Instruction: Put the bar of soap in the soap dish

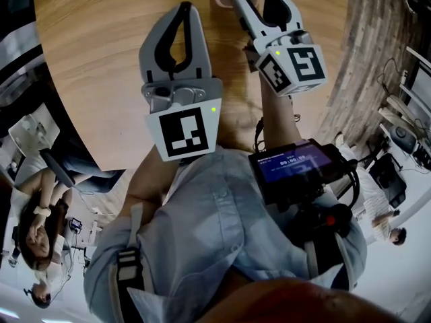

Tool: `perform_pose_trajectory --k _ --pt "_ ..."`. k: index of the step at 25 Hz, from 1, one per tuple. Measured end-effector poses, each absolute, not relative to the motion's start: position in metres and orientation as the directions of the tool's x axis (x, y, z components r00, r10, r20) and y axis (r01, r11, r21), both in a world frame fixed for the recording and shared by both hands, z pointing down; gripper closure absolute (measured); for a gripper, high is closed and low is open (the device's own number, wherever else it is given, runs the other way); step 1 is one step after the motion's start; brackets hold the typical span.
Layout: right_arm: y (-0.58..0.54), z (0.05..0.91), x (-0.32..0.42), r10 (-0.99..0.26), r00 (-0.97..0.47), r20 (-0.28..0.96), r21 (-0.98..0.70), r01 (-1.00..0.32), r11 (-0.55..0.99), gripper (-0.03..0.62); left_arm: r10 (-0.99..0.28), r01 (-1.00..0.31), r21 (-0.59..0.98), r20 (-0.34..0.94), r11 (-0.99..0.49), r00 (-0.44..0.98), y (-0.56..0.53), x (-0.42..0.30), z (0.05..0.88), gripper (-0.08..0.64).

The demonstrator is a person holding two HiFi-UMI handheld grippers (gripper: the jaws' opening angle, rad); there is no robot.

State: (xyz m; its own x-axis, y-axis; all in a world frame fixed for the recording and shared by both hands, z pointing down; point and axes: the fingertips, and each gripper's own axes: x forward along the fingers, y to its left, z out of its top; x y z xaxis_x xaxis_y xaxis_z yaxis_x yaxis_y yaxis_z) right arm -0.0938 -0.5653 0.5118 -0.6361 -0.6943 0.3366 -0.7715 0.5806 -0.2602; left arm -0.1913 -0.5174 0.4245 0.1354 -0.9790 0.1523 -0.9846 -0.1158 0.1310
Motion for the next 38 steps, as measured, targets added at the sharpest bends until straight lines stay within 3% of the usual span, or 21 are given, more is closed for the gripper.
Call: perform_pose_trajectory --k 7,11,14,21,38 --pt "-0.53 0.418 -0.056 -0.715 -0.672 0.193 -0.276 -0.737 0.618 0.401 -0.983 -0.978 0.126 0.058 -0.163 0.172 -0.494 -0.142 0.352 0.554" --pt "-0.497 0.38 -0.045 -0.702 -0.702 0.121 -0.301 -0.7 0.648 0.512 -0.984 -0.978 0.126 0.032 -0.169 0.174 -0.476 -0.13 0.328 0.554" --pt "-0.484 0.367 -0.046 -0.69 -0.72 0.082 -0.314 -0.675 0.667 0.558 -0.985 -0.975 0.149 0.028 -0.166 0.172 -0.475 -0.134 0.323 0.554" --pt "-0.446 0.33 -0.041 -0.67 -0.742 0.007 -0.29 -0.643 0.709 0.584 -0.975 -0.94 0.273 0.022 -0.207 0.222 -0.452 -0.122 0.306 0.554" --pt "-0.347 0.221 -0.023 -0.632 -0.759 -0.155 -0.164 -0.611 0.774 0.586 -0.953 -0.945 0.169 -0.161 -0.281 0.255 -0.357 -0.085 0.205 0.554"
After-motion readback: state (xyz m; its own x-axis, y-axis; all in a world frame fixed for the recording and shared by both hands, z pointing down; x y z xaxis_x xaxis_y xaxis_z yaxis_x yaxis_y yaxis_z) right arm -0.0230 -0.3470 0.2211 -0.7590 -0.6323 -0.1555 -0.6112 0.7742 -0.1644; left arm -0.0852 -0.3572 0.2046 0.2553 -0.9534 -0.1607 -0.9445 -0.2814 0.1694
